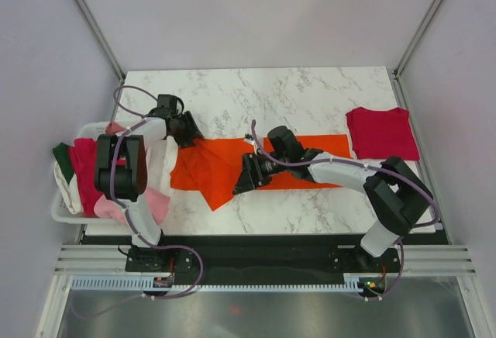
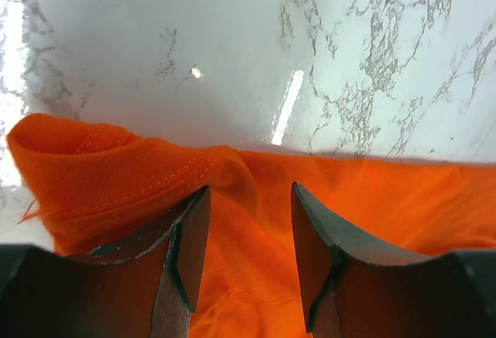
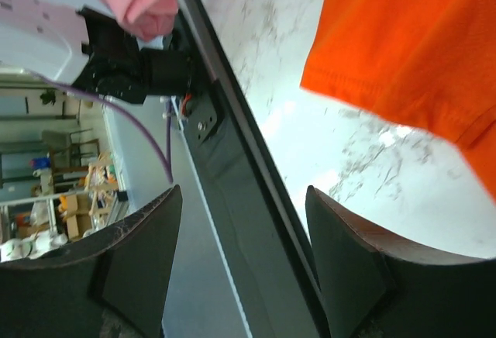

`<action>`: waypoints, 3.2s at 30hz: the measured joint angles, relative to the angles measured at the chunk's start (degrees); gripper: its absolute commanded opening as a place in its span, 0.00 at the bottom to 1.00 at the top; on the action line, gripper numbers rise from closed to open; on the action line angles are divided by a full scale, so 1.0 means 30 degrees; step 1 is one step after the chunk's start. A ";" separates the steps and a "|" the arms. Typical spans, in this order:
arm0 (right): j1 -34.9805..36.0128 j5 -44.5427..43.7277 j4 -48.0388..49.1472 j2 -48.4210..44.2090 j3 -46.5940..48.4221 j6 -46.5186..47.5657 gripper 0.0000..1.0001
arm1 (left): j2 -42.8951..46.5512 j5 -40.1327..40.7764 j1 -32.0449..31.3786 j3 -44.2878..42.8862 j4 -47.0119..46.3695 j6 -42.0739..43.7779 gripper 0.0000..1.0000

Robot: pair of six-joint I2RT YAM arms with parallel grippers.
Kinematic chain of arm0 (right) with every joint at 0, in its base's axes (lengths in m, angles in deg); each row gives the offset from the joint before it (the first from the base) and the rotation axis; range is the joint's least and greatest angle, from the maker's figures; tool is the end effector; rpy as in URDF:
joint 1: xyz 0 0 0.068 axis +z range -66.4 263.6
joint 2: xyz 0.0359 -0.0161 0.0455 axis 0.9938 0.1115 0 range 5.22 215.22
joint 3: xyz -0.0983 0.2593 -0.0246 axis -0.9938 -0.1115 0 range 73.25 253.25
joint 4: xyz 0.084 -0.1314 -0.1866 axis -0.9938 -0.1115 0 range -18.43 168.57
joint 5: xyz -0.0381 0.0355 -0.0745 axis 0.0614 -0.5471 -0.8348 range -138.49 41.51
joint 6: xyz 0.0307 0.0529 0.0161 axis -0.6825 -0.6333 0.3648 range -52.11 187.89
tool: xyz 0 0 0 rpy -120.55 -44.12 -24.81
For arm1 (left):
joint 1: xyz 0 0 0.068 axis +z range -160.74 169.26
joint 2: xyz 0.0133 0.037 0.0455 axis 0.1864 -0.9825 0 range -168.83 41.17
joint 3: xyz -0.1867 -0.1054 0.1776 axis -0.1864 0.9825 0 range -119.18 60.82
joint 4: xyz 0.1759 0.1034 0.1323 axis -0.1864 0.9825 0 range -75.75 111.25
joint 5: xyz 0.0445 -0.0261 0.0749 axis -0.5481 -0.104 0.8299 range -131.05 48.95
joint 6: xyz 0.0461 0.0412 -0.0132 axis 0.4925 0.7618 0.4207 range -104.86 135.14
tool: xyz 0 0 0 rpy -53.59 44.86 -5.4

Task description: Fold and stack the t-shirts

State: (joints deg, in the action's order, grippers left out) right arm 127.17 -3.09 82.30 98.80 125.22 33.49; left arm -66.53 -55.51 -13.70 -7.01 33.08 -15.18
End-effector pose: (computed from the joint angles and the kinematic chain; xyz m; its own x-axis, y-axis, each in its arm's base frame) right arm 0.2155 0.2529 0.2115 -0.8705 -0.2807 -0.4043 -0.4840 0.3391 0.8067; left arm 0.3752 -0.0315 0.1686 -0.8272 -0.4468 -0.3408 -0.2758 0.8512 -0.4466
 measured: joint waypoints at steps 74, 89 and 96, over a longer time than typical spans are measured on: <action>-0.4350 -0.8939 -1.0790 1.1708 2.0036 0.7934 0.72 | 1.9941 -0.1268 -0.0663 0.9369 0.2484 -0.1938 1.00; -0.4386 -0.8094 -1.2947 1.5416 2.4953 0.8728 0.85 | 1.9416 -0.1647 -0.0663 0.5989 0.4794 0.1239 1.00; -0.4459 -0.7278 -1.3070 1.7413 2.6687 0.8648 0.82 | 1.9431 -0.1639 -0.0663 0.5982 0.5158 0.2324 1.00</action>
State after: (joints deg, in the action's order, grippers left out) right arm 113.79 -24.92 43.08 151.04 205.28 59.44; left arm -8.24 -60.43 -15.69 10.93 48.56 -8.21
